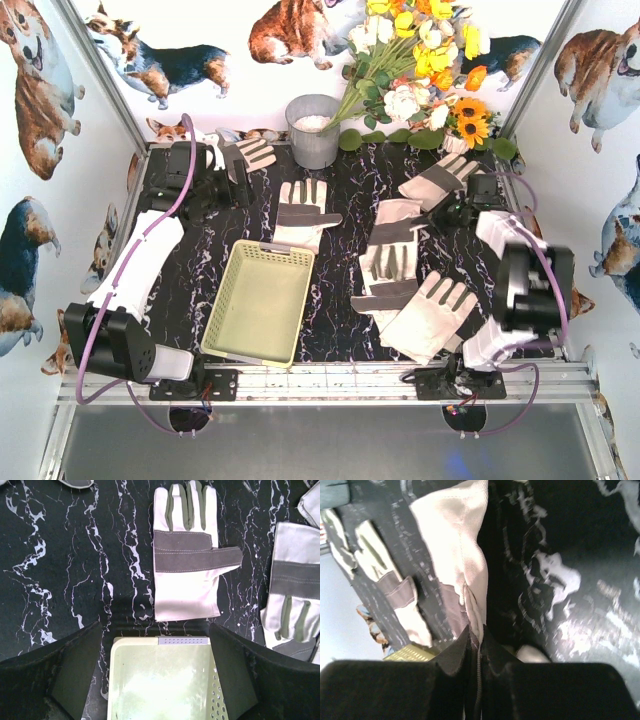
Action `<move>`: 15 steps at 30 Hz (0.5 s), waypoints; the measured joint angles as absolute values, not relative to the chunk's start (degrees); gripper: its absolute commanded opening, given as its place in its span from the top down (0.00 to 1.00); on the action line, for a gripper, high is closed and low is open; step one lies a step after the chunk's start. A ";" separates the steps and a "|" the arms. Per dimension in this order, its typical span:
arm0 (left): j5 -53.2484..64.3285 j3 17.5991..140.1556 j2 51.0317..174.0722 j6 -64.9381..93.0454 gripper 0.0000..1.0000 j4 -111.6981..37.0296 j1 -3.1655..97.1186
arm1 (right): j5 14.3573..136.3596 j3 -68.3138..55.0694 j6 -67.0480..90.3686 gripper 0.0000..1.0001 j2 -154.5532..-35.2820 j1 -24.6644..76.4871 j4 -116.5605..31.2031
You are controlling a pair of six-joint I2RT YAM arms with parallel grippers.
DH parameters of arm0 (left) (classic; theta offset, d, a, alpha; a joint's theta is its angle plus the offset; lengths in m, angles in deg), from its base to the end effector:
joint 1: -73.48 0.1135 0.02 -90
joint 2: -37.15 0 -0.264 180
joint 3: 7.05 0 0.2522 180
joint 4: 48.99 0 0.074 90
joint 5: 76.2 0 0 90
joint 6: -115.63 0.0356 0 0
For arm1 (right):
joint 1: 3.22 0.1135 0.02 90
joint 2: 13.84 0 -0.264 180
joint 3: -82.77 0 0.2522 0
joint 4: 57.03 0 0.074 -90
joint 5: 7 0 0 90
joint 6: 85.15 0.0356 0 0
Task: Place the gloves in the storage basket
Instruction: Pick up the glove from the center of the board.
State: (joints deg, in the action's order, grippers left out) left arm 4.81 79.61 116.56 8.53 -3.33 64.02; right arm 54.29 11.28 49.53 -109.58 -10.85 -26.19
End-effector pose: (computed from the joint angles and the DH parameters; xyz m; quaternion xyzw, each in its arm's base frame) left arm 0.3021 -0.0560 0.3370 -0.0258 0.8979 -0.1683 0.4060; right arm 0.3359 -0.0277 0.1863 0.3406 0.8623 0.3166 0.2004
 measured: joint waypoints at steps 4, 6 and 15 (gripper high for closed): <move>5.62 82.06 116.54 9.05 0.21 -4.01 62.58 | 54.64 11.28 51.61 1.00 -100.71 -10.68 -22.30; 6.60 84.14 116.72 9.89 0.21 -4.14 60.72 | 55.58 11.28 53.34 1.00 -96.82 -10.05 -20.71; 9.92 91.28 119.71 12.57 0.19 -8.93 47.08 | 66.90 4.81 63.35 1.00 -91.42 1.78 -9.93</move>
